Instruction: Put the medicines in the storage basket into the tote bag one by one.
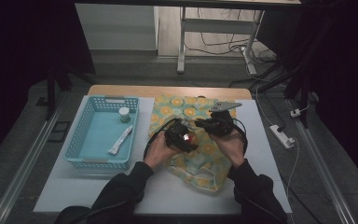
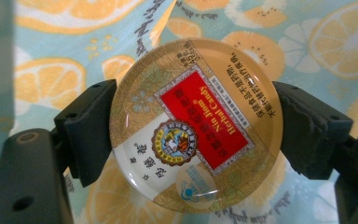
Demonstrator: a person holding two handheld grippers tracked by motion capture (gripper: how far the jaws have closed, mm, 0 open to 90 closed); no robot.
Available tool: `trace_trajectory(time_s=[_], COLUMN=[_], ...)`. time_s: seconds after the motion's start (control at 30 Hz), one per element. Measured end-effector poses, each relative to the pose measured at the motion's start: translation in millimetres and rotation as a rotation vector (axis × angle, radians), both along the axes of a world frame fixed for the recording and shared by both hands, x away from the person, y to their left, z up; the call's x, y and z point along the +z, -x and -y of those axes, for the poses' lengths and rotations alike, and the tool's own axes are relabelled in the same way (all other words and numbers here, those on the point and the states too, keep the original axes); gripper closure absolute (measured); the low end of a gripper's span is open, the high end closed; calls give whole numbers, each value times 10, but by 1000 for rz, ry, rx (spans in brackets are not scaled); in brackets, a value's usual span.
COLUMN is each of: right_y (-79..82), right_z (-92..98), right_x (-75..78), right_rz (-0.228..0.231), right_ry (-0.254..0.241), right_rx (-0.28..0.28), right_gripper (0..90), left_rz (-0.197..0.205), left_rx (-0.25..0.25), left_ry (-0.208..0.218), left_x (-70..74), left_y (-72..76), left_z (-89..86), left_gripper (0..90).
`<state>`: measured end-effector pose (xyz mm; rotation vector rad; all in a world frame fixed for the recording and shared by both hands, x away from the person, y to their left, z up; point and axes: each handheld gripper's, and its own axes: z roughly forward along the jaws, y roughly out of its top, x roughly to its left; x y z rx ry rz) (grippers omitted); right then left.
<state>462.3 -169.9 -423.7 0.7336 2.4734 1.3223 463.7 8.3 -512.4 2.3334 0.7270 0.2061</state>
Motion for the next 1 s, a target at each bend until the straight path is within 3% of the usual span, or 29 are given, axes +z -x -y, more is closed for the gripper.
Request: trace_trajectory(time_s=[0.17,0.37,0.6,0.8,1.0], right_y=[-1,4,4,-1,2], right_z=[2,17,31,44,46], right_x=[-5,6,20,23,24], right_rz=[2,5,9,9,9], right_ry=[2,-6,-9,-14,-15], right_rx=[0,-5,-5,-9,-10], right_gripper=[900,900,900,900,900], left_rz=[21,32,17,-35,-61], left_rx=[33,43,12,-23,-49], left_ry=[2,20,37,99,146], left_x=[-32,36,164,288,359], left_y=[-15,14,105,204,264], left_z=[37,0,-34,-64,-162], left_gripper=[190,119,87,55,31])
